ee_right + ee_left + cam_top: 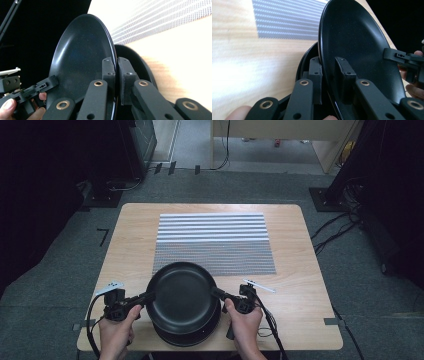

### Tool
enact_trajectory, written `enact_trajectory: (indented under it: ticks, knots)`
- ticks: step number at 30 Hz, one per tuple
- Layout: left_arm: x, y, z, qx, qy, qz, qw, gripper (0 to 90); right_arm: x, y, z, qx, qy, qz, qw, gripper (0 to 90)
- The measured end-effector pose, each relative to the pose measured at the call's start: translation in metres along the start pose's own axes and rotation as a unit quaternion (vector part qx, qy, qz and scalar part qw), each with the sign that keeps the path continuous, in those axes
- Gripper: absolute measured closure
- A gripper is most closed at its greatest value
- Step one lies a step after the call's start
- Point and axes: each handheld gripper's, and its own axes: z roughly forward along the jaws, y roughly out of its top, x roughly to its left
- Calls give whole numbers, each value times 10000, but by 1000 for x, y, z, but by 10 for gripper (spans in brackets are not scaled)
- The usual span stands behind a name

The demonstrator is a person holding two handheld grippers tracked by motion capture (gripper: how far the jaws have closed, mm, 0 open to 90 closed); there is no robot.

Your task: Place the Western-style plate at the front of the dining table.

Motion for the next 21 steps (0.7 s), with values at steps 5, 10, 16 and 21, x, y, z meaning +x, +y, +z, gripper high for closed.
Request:
enact_trajectory:
  ticks: [5,10,16,21]
  knots:
    - [-9,16,10,18,-53,128,9999,772,-2,16,-3,-41,-9,34,10000,855]
    - [-14,31,22,45,-115,181,9998,771,-5,33,-7,-74,-40,86,9999,854]
    - [-20,50,40,43,-219,193,9996,771,-6,55,-11,-168,-120,70,9998,854]
    - [-23,62,55,75,-266,201,9994,771,-9,74,-14,-236,-178,34,9996,853]
